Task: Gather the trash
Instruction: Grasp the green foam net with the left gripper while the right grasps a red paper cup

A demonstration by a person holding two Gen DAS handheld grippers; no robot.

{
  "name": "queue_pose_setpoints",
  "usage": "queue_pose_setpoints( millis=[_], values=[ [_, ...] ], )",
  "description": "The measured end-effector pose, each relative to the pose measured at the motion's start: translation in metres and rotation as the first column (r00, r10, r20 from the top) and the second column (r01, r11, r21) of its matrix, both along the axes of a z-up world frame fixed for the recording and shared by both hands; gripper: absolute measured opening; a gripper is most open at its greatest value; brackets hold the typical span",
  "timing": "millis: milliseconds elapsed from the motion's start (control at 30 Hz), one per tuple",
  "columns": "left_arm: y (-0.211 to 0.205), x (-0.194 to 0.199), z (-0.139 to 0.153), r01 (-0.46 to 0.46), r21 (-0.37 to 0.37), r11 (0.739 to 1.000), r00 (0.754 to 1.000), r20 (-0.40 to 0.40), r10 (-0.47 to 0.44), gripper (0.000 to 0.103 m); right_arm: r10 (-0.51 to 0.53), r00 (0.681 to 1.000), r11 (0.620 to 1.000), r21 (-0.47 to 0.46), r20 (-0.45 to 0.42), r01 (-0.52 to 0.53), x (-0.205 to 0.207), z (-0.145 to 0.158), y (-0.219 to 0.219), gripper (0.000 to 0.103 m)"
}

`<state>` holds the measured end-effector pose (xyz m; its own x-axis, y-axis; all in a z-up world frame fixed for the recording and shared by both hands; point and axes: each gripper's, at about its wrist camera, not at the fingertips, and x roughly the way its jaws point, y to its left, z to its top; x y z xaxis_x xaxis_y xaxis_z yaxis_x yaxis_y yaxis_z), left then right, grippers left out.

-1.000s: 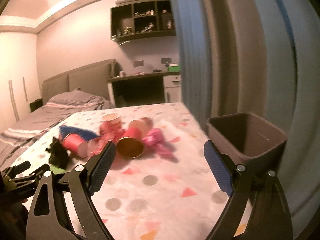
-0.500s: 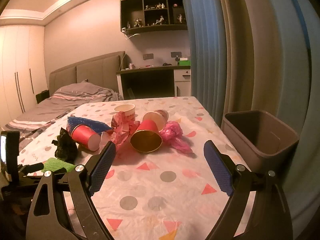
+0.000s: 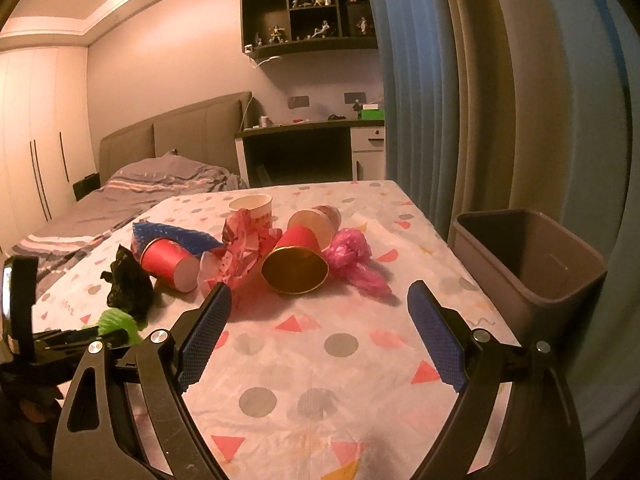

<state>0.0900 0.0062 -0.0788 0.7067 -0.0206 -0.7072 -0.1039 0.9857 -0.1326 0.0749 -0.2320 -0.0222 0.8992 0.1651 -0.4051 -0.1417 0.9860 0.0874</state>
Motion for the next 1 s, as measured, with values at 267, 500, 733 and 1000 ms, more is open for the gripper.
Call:
queue_pose_setpoints(
  millis=[267,500,733,1000],
  values=[
    [0.001,-0.019,0.026,0.021,-0.048,0.999,0.996,0.092,-0.017,0.014,-0.001,1.0,1.0,-0.024,-0.029,0.0,0.014,-0.009,0.005,0.076],
    [-0.019,-0.023,0.058,0.108,-0.074,0.991,0.977,0.19,-0.093,0.014,0.004,0.999,0.996,-0.091,-0.046,-0.008,0.044,-0.017,0.016,0.058],
    [-0.031,0.001,0.073,0.145,-0.102,0.984,0.964,0.24,-0.117,0.014,0.003,0.996,0.986,-0.164,-0.087,-0.017,0.089,-0.025,0.027,0.047],
    [-0.033,0.023,0.077,0.157,-0.123,0.98,0.961,0.249,-0.122,0.014,0.036,0.989,0.968,-0.24,-0.146,-0.07,0.125,-0.038,0.041,0.037]
  ],
)
